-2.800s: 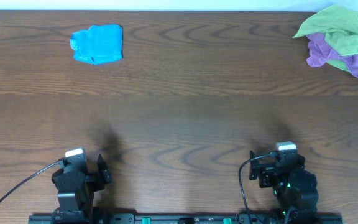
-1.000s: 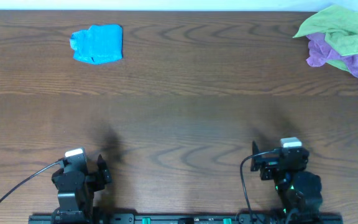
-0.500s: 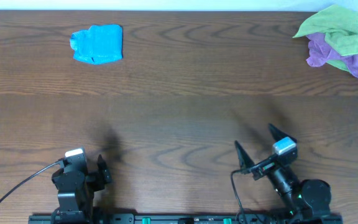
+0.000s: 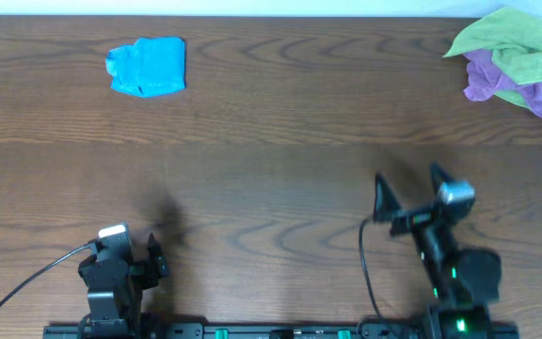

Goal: Fold the cloth
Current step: 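Reach the right gripper to the green and purple cloth pile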

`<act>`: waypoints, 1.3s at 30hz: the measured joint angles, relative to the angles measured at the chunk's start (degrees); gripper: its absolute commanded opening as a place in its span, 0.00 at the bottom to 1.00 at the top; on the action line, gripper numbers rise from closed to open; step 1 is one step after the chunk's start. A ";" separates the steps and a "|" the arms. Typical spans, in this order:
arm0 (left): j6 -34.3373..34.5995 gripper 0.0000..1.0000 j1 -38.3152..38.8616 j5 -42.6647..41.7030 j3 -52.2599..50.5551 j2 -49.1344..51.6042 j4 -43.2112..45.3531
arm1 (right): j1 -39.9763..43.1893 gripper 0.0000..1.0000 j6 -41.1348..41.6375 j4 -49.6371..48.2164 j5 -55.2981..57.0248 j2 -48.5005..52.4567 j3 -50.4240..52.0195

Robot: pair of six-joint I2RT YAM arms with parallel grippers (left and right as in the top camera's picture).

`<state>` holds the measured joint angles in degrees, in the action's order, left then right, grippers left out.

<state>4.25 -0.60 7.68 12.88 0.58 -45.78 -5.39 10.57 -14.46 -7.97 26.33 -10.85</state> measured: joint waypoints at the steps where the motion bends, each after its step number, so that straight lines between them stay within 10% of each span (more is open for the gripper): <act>1: 0.02 0.95 0.00 -0.02 0.00 0.00 0.00 | 1.09 0.99 0.02 -1.31 0.63 5.73 -1.70; 12: 0.02 0.95 0.00 -0.04 -0.02 0.02 0.00 | 19.89 0.99 -2.58 15.58 -0.33 64.48 -48.87; 30: 0.02 0.95 0.00 -0.02 -0.02 0.00 0.00 | 30.73 0.99 -7.34 38.49 -0.15 102.42 -96.98; 39: 0.02 0.95 0.00 -0.02 -0.02 0.00 0.00 | 35.34 0.99 -7.39 45.97 -6.80 107.56 -103.86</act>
<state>4.27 -0.60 7.66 12.86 0.58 -45.78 29.95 3.18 31.51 -14.76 133.88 -114.72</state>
